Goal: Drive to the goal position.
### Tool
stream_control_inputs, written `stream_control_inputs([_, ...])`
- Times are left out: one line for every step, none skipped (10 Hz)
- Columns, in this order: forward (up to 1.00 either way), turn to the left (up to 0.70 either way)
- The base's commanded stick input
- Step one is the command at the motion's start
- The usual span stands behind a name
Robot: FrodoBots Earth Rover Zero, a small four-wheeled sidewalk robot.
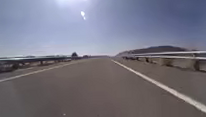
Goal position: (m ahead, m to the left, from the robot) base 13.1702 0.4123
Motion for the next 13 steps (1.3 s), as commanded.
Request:
stream_control_inputs([1.00,0.00])
stream_control_inputs([1.00,0.00])
stream_control_inputs([1.00,0.00])
stream_control_inputs([1.00,0.00])
stream_control_inputs([1.00,0.00])
stream_control_inputs([1.00,0.00])
stream_control_inputs([1.00,0.00])
stream_control_inputs([1.00,0.00])
stream_control_inputs([1.00,0.00])
stream_control_inputs([1.00,0.00])
stream_control_inputs([1.00,0.00])
stream_control_inputs([1.00,0.00])
stream_control_inputs([1.00,0.00])
